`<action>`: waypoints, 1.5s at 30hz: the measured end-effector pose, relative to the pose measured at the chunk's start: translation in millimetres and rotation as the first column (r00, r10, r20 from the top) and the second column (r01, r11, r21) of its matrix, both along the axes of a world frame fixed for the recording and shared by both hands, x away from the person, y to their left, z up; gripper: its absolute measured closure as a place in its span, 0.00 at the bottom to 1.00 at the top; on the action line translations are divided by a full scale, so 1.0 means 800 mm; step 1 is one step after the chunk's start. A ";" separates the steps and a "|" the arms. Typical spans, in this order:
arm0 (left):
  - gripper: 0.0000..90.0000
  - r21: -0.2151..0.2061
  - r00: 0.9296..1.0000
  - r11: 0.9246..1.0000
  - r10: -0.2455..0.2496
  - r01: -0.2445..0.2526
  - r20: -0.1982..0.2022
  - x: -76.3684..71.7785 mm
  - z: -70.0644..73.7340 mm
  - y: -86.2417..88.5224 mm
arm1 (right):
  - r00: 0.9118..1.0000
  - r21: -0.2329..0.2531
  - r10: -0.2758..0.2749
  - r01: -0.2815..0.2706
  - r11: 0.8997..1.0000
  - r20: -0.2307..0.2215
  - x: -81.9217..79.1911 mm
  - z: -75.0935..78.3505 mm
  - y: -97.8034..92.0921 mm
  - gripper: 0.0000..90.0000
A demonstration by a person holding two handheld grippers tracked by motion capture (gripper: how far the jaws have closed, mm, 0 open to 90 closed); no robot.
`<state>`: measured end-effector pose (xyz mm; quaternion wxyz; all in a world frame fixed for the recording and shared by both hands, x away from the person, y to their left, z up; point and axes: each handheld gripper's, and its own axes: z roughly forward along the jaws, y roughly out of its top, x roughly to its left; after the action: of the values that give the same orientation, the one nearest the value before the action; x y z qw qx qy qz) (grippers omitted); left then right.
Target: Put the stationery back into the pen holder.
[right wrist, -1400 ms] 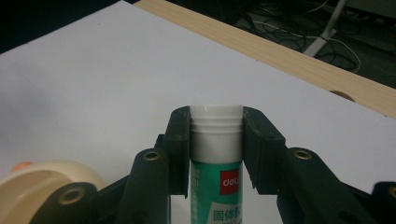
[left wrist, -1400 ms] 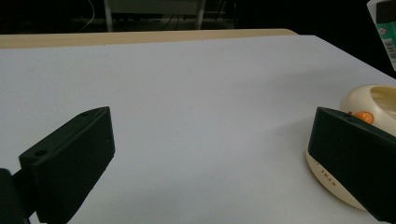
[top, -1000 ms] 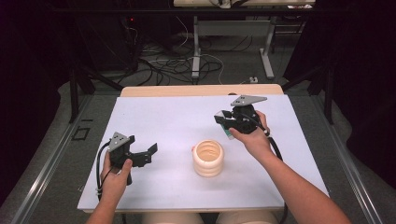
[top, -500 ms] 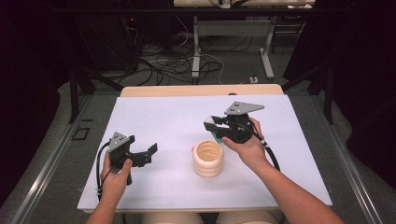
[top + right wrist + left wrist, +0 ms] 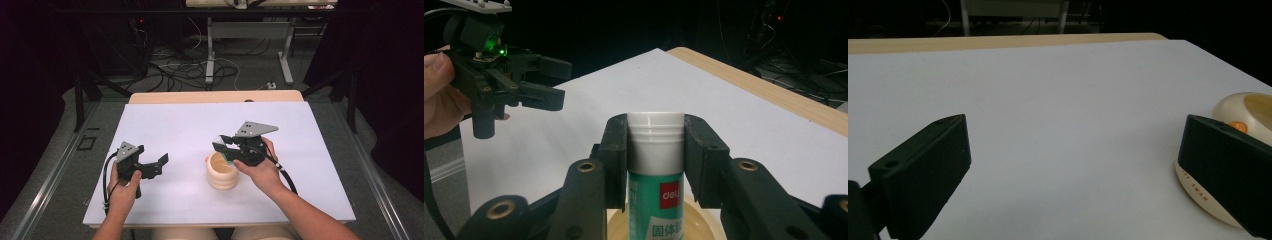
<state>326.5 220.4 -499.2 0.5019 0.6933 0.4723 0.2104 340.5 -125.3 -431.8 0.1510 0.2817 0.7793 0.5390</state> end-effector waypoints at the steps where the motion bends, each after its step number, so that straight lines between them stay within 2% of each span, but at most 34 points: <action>1: 0.00 0.002 1.000 1.000 -0.001 0.001 0.001 0.000 0.000 0.000 | 1.000 0.000 0.001 -0.001 1.000 -0.003 -0.001 -0.002 0.000 0.72; 4: 0.00 0.003 1.000 1.000 -0.001 0.001 0.000 0.000 0.000 0.000 | 1.000 -0.012 -0.002 0.002 1.000 -0.002 0.000 -0.009 0.000 0.72; 5: 0.00 0.003 1.000 1.000 -0.001 0.001 0.001 0.000 0.000 0.000 | 1.000 -0.003 -0.004 0.004 1.000 0.001 0.001 -0.013 0.001 0.72; 17: 0.00 -0.003 1.000 1.000 0.002 -0.002 0.000 0.001 -0.001 0.000 | 0.999 -0.012 -0.021 0.020 1.000 -0.033 0.014 -0.039 0.011 0.72; 27: 0.00 0.001 1.000 1.000 0.001 -0.001 -0.003 0.002 -0.001 0.000 | 1.000 -0.041 -0.019 0.018 0.999 -0.024 0.013 -0.059 0.011 0.72; 30: 0.00 -0.003 1.000 1.000 0.006 -0.006 -0.005 0.003 -0.002 -0.001 | 1.000 -0.061 -0.013 0.012 0.998 -0.020 0.010 -0.064 0.010 0.72; 33: 0.00 -0.004 1.000 1.000 0.008 -0.008 -0.005 0.003 -0.003 0.000 | 1.000 -0.056 -0.016 0.016 0.998 -0.012 0.008 -0.068 0.011 0.72; 35: 0.00 -0.005 1.000 1.000 0.010 -0.010 -0.002 0.003 -0.002 0.001 | 1.000 -0.068 -0.013 0.011 0.998 -0.025 0.007 -0.070 0.010 0.72; 36: 0.00 -0.005 1.000 1.000 0.010 -0.010 -0.001 0.003 -0.002 0.001 | 1.000 -0.062 -0.015 0.014 0.998 -0.011 0.007 -0.072 0.011 0.72; 45: 0.00 -0.004 1.000 1.000 0.010 -0.010 0.000 0.001 -0.001 0.001 | 1.000 -0.053 -0.020 0.019 0.998 -0.002 0.004 -0.074 0.012 0.72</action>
<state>327.7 221.4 -500.3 0.5024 0.6900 0.4760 0.2119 343.3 -115.7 -491.0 0.1626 0.2859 0.7908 0.5162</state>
